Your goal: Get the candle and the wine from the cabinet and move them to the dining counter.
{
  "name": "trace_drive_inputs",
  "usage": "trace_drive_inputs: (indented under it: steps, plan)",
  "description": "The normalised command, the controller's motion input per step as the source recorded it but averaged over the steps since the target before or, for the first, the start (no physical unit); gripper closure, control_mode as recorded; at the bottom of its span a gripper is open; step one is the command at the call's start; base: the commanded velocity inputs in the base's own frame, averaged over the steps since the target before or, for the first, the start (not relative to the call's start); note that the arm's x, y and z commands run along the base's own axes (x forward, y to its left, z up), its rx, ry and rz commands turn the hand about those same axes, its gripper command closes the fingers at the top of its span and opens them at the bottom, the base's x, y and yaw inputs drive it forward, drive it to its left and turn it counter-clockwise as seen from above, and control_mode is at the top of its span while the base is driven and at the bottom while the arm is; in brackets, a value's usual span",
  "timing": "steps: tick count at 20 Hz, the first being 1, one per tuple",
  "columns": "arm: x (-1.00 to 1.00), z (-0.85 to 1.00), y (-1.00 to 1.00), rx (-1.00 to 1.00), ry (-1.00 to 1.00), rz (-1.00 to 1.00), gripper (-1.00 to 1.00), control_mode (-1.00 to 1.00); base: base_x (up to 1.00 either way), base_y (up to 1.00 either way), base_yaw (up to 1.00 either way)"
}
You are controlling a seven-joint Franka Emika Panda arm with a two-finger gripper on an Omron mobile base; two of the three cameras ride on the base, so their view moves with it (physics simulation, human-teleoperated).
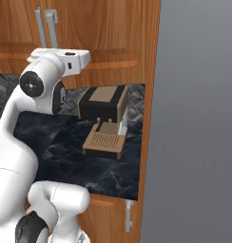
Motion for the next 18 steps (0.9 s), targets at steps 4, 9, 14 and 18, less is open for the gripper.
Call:
trace_drive_inputs:
  steps: [4,9,14,18]
  plan:
    - [-0.75,0.0,-0.84,0.01,-0.04,0.05,1.0,-1.0,0.0,0.0,0.0]
    - [-0.72,0.0,-0.78,0.0,-0.04,0.06,1.0,-1.0,0.0,0.0,0.0]
    - [-0.53,0.0,-0.58,0.0,-0.02,0.06,-1.0,-1.0,0.0,0.0,0.0]
    - [-0.35,0.0,0.0,0.0,-0.06,0.07,-1.0,-1.0,0.0,0.0,0.0]
